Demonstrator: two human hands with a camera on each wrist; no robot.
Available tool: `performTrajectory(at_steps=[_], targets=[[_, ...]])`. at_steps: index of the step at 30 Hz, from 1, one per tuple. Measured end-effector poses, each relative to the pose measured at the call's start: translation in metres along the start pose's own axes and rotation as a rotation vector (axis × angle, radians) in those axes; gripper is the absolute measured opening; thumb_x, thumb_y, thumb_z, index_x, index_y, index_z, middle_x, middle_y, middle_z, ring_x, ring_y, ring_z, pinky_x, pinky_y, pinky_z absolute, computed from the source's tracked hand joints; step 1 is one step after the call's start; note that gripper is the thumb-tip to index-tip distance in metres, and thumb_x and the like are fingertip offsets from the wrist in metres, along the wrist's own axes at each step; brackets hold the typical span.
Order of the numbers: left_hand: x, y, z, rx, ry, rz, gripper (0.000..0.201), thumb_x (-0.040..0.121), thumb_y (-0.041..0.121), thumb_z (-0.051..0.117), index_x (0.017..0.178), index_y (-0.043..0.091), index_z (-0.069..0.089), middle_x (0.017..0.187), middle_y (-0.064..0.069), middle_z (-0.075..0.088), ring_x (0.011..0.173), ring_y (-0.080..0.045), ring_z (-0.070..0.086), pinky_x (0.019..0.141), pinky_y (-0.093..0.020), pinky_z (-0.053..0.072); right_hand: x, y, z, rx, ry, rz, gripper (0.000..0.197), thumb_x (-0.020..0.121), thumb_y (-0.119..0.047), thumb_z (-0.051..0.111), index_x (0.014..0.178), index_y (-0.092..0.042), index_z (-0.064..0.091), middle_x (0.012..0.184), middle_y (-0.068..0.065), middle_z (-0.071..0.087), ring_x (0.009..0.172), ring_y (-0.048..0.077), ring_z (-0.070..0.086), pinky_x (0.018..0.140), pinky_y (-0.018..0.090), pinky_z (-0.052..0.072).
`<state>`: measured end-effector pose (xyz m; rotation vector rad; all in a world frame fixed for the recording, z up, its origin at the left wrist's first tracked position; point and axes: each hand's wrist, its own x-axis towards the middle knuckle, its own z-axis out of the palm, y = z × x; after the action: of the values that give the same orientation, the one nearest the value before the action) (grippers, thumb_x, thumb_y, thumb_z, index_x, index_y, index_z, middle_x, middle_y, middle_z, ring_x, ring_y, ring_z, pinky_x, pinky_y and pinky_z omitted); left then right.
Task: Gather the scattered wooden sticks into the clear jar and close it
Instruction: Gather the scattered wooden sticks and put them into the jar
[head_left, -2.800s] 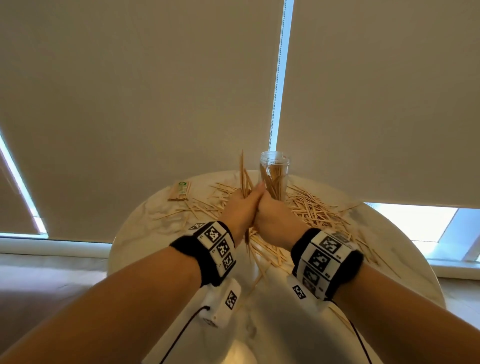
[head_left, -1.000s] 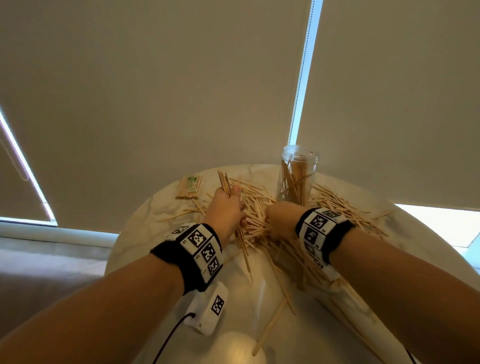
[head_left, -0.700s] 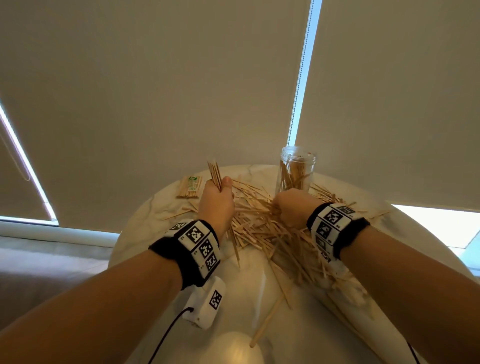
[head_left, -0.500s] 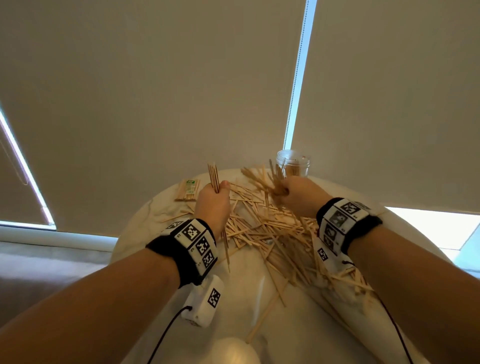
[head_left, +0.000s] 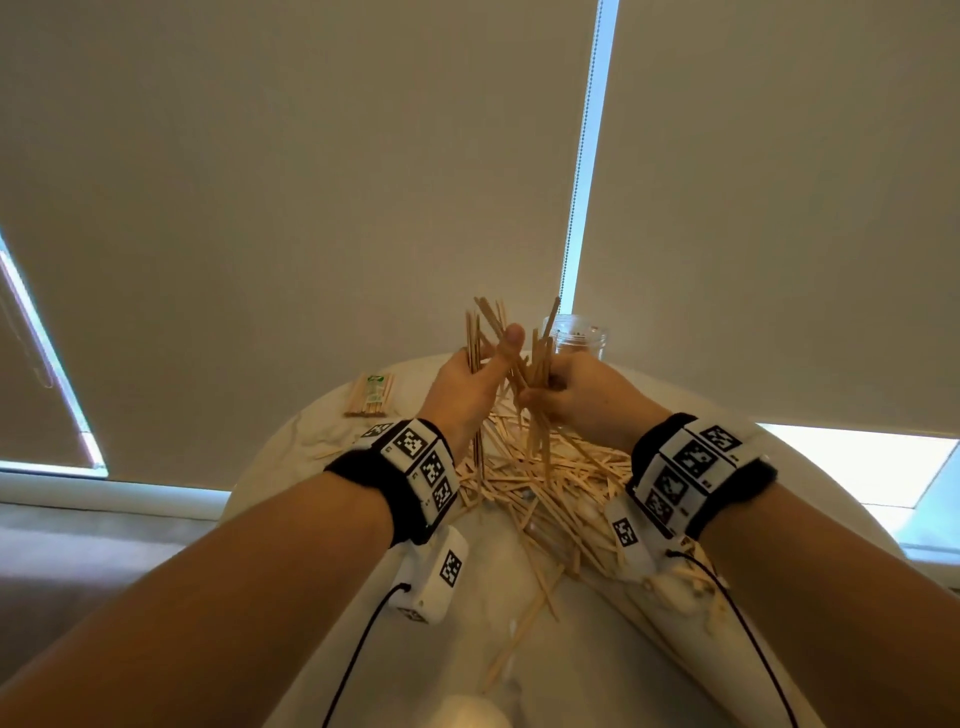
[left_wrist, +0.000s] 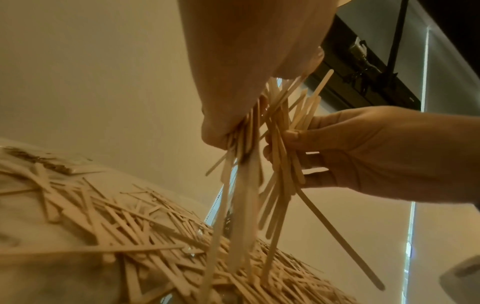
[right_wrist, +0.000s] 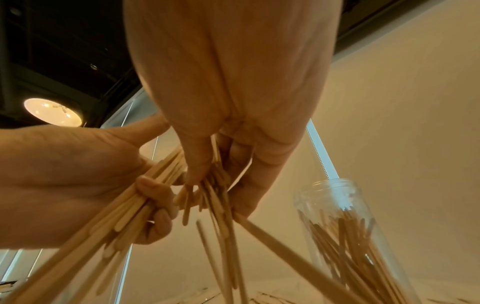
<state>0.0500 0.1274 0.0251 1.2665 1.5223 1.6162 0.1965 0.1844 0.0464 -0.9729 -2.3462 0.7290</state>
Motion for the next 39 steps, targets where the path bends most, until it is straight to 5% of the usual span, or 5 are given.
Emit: performTrajectory(at_steps=[4,18,25,31,39], targets=[[-0.004,-0.006,0.005,0.09,-0.123,0.118,0.054,0.077,0.072,0.06,0.091,0.02,0.065,0.078,0.008,0.071,0.068,-0.001,0.067,0.065,-0.019,0.051,0.001,0.0,0.003,0.036,-0.008,0.001,0.01,0.096,-0.016,0.061,0.101,-0.017,0.069,0.088,0.001,0.074,0.081,0.017,0.072,0.078,0.036,0.061],[0.014,-0.02,0.011,0.112,0.12,0.11,0.027,0.103,0.042,0.043,0.116,0.023,0.057,0.103,0.006,0.068,0.095,-0.011,0.064,0.081,-0.025,0.048,-0.001,-0.004,0.021,-0.011,0.053,-0.038,0.007,0.092,-0.021,0.07,0.095,-0.026,0.065,0.088,-0.009,0.07,0.08,0.003,0.066,0.068,0.015,0.047],[0.017,-0.019,0.003,-0.073,0.214,0.127,0.018,0.104,0.034,0.043,0.103,0.018,0.051,0.08,-0.003,0.072,0.073,-0.022,0.071,0.073,-0.04,0.058,-0.007,0.001,0.025,-0.023,0.117,-0.036,0.009,0.095,-0.022,0.066,0.099,-0.02,0.073,0.087,-0.008,0.072,0.082,0.007,0.068,0.073,0.021,0.054],[0.022,-0.017,-0.008,-0.237,0.238,0.053,0.022,0.103,0.034,0.049,0.097,0.013,0.047,0.068,0.002,0.046,0.05,-0.011,0.044,0.053,-0.032,0.043,-0.013,0.013,0.014,-0.033,0.121,0.034,0.011,0.098,-0.019,0.06,0.098,-0.021,0.071,0.089,-0.01,0.071,0.083,0.002,0.066,0.065,0.013,0.045],[0.003,-0.013,0.015,-0.333,0.035,-0.063,0.014,0.104,0.031,0.048,0.105,0.019,0.054,0.107,-0.01,0.07,0.096,-0.028,0.071,0.083,-0.049,0.059,-0.006,-0.008,0.018,-0.091,0.105,-0.023,0.01,0.098,-0.018,0.059,0.094,-0.021,0.069,0.082,-0.008,0.07,0.073,0.004,0.067,0.059,0.012,0.047]])
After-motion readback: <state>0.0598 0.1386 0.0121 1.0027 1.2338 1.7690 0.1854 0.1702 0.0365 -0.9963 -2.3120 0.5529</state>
